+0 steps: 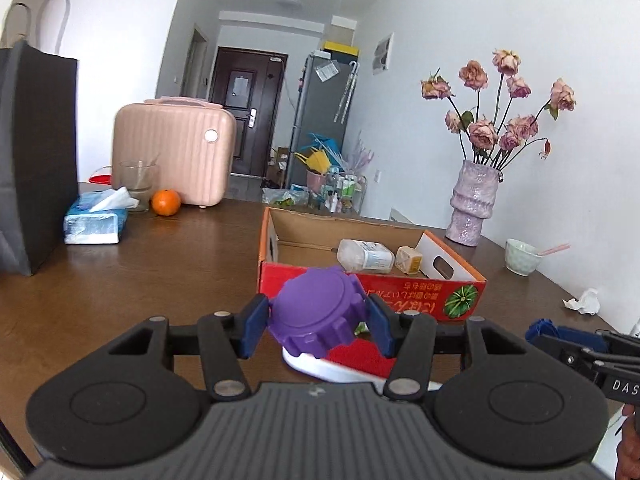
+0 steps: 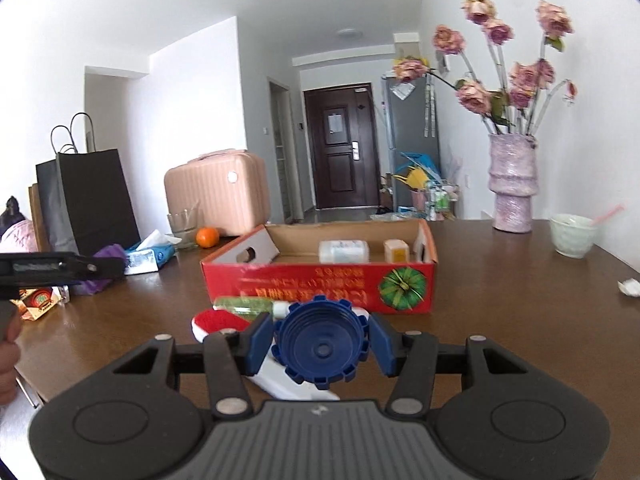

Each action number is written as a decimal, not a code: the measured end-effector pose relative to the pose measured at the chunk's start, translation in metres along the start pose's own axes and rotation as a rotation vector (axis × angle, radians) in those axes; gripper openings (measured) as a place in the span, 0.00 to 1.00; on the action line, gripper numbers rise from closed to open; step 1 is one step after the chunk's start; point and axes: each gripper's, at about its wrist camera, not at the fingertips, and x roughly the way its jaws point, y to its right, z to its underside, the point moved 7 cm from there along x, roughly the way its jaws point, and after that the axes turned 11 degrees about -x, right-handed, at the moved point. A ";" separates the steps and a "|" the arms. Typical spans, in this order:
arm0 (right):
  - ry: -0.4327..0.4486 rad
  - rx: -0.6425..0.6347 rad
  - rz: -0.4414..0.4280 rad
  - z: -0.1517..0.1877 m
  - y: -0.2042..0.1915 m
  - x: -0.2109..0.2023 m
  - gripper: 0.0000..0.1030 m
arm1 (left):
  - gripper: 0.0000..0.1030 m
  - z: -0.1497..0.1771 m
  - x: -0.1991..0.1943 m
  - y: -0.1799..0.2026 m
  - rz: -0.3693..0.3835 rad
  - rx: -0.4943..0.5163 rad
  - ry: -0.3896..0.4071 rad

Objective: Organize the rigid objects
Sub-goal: 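Drop purple cap into box with left tool while right tool drops blue cap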

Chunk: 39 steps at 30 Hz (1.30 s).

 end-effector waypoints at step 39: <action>-0.356 0.275 -0.136 -0.084 0.046 0.423 0.75 | 0.66 -0.086 0.327 -0.007 -0.123 0.176 -0.269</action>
